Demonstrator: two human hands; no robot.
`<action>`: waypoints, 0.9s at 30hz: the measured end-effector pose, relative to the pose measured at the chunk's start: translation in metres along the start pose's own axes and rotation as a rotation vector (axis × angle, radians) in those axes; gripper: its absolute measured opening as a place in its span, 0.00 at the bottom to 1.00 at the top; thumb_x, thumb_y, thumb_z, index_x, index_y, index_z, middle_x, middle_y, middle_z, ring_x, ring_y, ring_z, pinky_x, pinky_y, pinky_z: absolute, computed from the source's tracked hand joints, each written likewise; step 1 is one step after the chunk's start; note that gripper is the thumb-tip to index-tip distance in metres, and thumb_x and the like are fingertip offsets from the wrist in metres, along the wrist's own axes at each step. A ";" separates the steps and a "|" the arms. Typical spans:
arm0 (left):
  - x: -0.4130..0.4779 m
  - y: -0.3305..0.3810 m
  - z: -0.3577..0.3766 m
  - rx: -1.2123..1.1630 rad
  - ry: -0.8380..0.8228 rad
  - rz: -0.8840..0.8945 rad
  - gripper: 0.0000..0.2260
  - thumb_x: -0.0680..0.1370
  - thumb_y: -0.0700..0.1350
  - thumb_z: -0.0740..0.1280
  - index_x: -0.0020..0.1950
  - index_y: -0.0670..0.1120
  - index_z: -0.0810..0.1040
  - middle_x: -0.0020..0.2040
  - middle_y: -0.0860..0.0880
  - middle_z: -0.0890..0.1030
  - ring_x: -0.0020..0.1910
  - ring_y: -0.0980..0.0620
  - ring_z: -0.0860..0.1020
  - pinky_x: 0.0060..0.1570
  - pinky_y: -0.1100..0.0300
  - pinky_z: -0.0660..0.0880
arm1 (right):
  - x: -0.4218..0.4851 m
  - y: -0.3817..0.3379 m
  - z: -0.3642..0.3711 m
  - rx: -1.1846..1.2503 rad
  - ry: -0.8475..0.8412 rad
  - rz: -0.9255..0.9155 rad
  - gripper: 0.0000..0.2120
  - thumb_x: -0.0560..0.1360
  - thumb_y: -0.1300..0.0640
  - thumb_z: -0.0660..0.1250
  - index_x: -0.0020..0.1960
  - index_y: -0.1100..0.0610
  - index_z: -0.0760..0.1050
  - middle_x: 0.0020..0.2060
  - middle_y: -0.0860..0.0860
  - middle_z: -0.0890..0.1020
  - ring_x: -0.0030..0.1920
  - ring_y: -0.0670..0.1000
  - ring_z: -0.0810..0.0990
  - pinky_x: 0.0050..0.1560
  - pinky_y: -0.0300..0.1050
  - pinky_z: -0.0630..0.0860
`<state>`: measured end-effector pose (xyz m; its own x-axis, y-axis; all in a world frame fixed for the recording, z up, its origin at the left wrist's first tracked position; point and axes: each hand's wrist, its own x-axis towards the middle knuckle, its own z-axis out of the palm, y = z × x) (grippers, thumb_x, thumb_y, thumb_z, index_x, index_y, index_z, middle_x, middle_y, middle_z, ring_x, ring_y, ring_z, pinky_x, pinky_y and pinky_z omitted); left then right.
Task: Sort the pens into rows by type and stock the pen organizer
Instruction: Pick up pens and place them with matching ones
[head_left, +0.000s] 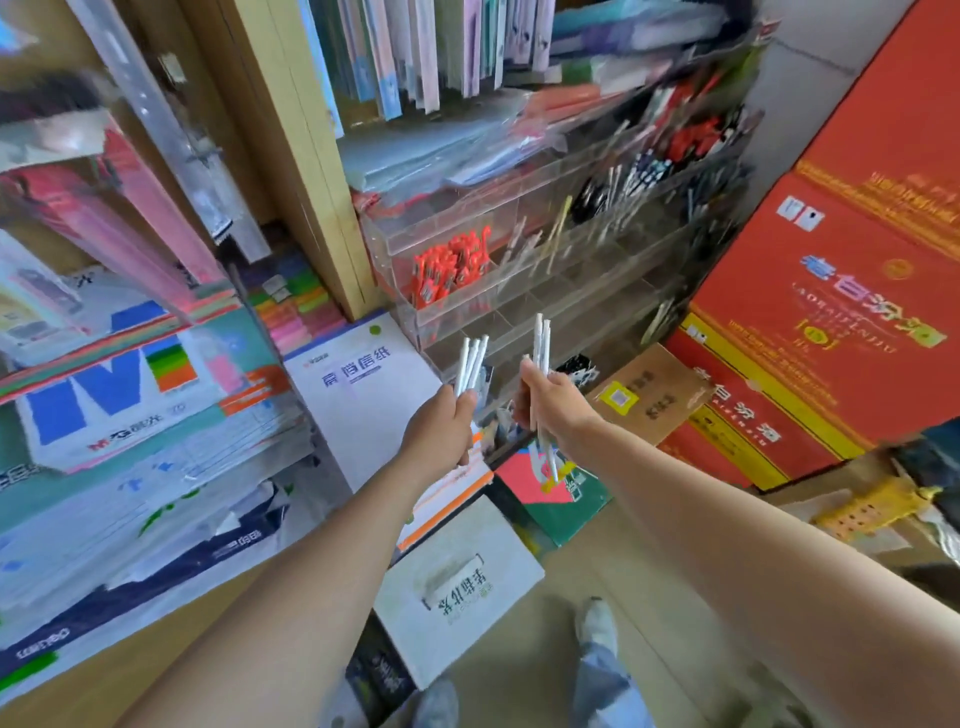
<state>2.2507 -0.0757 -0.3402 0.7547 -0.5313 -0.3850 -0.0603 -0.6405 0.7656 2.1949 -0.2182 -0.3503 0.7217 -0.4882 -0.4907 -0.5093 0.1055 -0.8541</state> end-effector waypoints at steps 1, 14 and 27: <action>0.007 0.005 0.005 -0.016 0.023 -0.015 0.15 0.83 0.52 0.51 0.55 0.42 0.69 0.38 0.44 0.75 0.34 0.48 0.75 0.39 0.52 0.75 | 0.010 -0.005 -0.007 -0.051 0.008 -0.014 0.23 0.81 0.44 0.54 0.32 0.55 0.65 0.29 0.54 0.69 0.31 0.52 0.68 0.40 0.47 0.65; 0.046 0.023 0.042 -0.206 0.285 -0.248 0.13 0.84 0.50 0.52 0.49 0.43 0.68 0.35 0.42 0.75 0.29 0.48 0.72 0.33 0.55 0.71 | 0.098 -0.037 -0.044 -0.204 -0.146 -0.056 0.16 0.81 0.46 0.56 0.40 0.54 0.69 0.34 0.50 0.71 0.33 0.48 0.68 0.33 0.43 0.63; 0.072 -0.020 0.022 -0.289 0.259 -0.283 0.12 0.83 0.49 0.53 0.50 0.41 0.68 0.35 0.42 0.76 0.30 0.46 0.73 0.32 0.54 0.71 | 0.138 -0.040 0.007 -0.048 -0.042 -0.025 0.16 0.80 0.46 0.60 0.42 0.58 0.66 0.35 0.53 0.82 0.33 0.50 0.83 0.31 0.38 0.72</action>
<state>2.2917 -0.1134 -0.3942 0.8554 -0.1789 -0.4861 0.3277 -0.5398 0.7754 2.3185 -0.2837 -0.3853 0.7532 -0.4534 -0.4766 -0.5117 0.0514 -0.8576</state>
